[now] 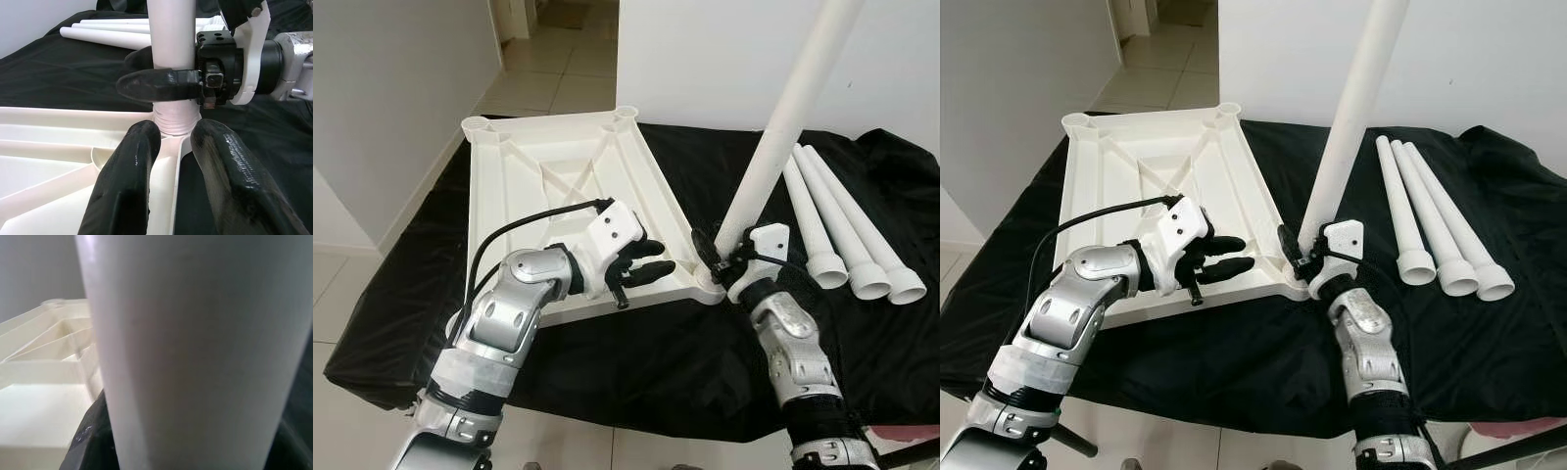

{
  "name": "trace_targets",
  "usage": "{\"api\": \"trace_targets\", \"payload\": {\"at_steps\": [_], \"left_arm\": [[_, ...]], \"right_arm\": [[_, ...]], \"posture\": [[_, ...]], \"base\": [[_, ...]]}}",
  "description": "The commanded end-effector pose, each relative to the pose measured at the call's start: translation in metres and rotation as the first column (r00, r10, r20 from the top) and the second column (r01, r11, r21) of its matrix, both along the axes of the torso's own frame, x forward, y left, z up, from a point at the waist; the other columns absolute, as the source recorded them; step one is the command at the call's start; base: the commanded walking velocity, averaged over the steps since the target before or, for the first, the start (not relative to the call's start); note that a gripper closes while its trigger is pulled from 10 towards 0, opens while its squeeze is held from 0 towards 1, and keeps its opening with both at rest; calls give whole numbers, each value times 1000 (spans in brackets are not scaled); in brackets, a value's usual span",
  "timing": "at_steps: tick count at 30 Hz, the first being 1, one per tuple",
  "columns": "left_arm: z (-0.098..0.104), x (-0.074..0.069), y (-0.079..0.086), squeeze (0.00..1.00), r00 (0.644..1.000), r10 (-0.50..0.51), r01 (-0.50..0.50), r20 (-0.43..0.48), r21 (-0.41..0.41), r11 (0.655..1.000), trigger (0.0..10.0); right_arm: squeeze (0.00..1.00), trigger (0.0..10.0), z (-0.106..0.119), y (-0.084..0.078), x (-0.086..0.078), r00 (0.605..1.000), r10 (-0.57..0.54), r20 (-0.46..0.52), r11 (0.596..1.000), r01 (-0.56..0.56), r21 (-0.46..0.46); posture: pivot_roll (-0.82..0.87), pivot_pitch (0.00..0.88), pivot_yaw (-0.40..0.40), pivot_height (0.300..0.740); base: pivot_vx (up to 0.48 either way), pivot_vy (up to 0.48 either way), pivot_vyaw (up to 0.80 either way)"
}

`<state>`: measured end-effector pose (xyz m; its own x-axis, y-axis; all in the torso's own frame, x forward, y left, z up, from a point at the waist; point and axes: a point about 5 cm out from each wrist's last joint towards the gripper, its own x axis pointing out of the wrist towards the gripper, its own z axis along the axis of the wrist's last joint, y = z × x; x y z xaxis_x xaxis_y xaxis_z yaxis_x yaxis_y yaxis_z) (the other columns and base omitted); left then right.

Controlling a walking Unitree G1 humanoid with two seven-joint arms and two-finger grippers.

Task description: Building children table

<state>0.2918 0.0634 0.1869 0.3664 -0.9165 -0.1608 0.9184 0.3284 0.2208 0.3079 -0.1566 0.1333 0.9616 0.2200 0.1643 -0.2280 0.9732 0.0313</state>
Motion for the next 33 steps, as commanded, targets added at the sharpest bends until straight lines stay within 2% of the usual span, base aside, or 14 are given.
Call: {"api": "trace_targets", "payload": {"at_steps": [1, 4, 6, 7, 8, 10, 15, 18, 22, 30, 31, 32, 33], "left_arm": [[-1, 4, 3, 0, 996, 89, -89, 11, -8, 996, 10000], [-2, 3, 2, 0, 997, 82, -82, 9, -6, 997, 10000], [-2, 3, 2, 0, 997, 82, -82, 9, -6, 997, 10000], [-2, 3, 2, 0, 997, 80, -80, 10, -5, 997, 10000], [-2, 3, 2, 0, 997, 80, -80, 10, -5, 997, 10000], [-2, 4, 1, 0, 997, 79, -79, 10, -4, 997, 10000], [-2, 3, 1, 0, 997, 76, -76, 10, -1, 997, 10000], [-3, 2, 3, 0, 997, 72, -73, 10, 5, 997, 10000], [-3, 2, 2, 0, 997, 73, -73, 11, 4, 997, 10000], [-4, 3, 0, 0, 998, 68, -68, 12, 3, 998, 10000], [-4, 3, 0, 0, 998, 68, -68, 13, 2, 998, 10000], [-4, 3, 0, 0, 998, 68, -68, 13, 2, 998, 10000], [-4, 4, -1, 0, 997, 69, -69, 15, 1, 998, 10000]], "right_arm": [[0, 10000, -9, -5, -2, 996, -66, -54, 997, 68, 27], [0, 10000, -13, -2, -5, 950, -294, -101, 950, 302, 80], [0, 10000, -13, -2, -5, 950, -294, -101, 950, 302, 80], [0, 10000, -13, 1, -5, 938, -330, -108, 936, 339, 89], [0, 10000, -13, 1, -5, 938, -330, -108, 936, 339, 89], [0, 10000, -10, 15, -6, 943, -316, -105, 938, 327, 117], [0, 10000, -9, 18, -5, 947, -302, -106, 941, 314, 127], [0, 10000, -8, 18, -6, 948, -299, -110, 935, 314, 167], [0, 10000, -3, 24, -7, 962, -260, -86, 949, 271, 161], [0, 10000, 1, 23, -7, 970, -236, -66, 959, 243, 147], [553, 10000, 1, 21, -7, 971, -231, -64, 960, 238, 146], [553, 10000, 1, 21, -7, 971, -231, -64, 960, 238, 146], [1000, 10000, 1, 20, -7, 977, -205, -61, 964, 212, 158]], "posture": [[-80, 0, 1, 740], [-81, 0, -2, 740], [-81, 0, -2, 740], [-80, 0, -2, 740], [-80, 0, -2, 740], [-77, 0, 3, 740], [-75, 0, 4, 740], [-74, 0, 4, 740], [-78, 0, 2, 740], [-85, 0, -2, 740], [-86, 0, -3, 740], [-86, 0, -3, 740], [-86, 0, -4, 740]], "base": [[0, 0, 0], [0, 0, 0], [0, 0, 0], [0, 0, 0], [0, 0, 0], [0, 0, 0], [0, 0, 0], [0, 0, 0], [0, 0, 0], [0, 0, 0], [0, 0, 0], [0, 0, 0], [0, 0, 0]]}}
